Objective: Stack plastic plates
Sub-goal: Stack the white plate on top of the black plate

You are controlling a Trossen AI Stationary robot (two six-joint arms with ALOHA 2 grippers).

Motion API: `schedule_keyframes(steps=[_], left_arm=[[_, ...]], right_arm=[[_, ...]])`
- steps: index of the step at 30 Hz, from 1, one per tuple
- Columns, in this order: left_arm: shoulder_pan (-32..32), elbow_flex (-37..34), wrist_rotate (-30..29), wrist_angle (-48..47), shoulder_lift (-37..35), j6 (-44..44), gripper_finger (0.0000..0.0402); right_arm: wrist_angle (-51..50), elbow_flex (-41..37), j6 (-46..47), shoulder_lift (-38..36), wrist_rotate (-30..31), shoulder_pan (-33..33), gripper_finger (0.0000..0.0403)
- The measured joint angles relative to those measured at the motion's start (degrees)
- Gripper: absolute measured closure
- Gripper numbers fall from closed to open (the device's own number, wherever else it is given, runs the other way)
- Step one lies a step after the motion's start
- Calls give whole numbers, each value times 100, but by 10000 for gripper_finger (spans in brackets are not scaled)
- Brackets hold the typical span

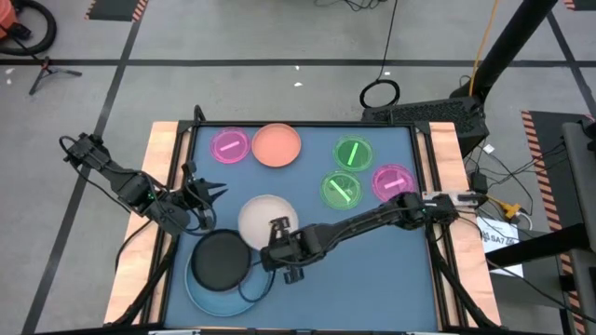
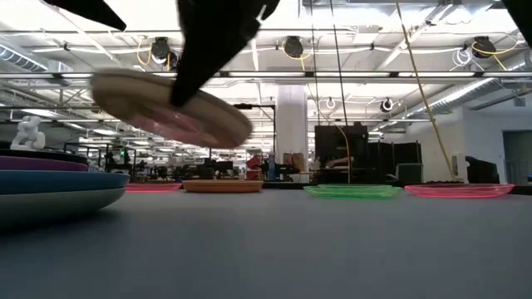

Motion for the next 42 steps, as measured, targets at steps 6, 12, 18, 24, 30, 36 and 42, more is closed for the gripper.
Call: schedule_keyframes(steps=[6,12,18,24,30,36,42], left_arm=[[-1,0,2,5,0,-11,335],[-1,0,1,18,0,-12,335],[0,0,0,58,0,15,335],[0,0,0,59,0,18,335],[0,0,0,59,0,22,335],[0,0,0,59,0,24,335],[-2,0,0,59,0,24,335]], right_arm=[[207,277,-1664,304,37,98,394],[594,277,-2772,503,311,161,395],[1226,277,-3678,618,286,211,395],[1410,277,-4218,668,304,192,390],[1521,274,-4291,672,296,202,358],[1605,274,-4207,672,314,194,332],[1782,274,-4171,670,465,194,328]])
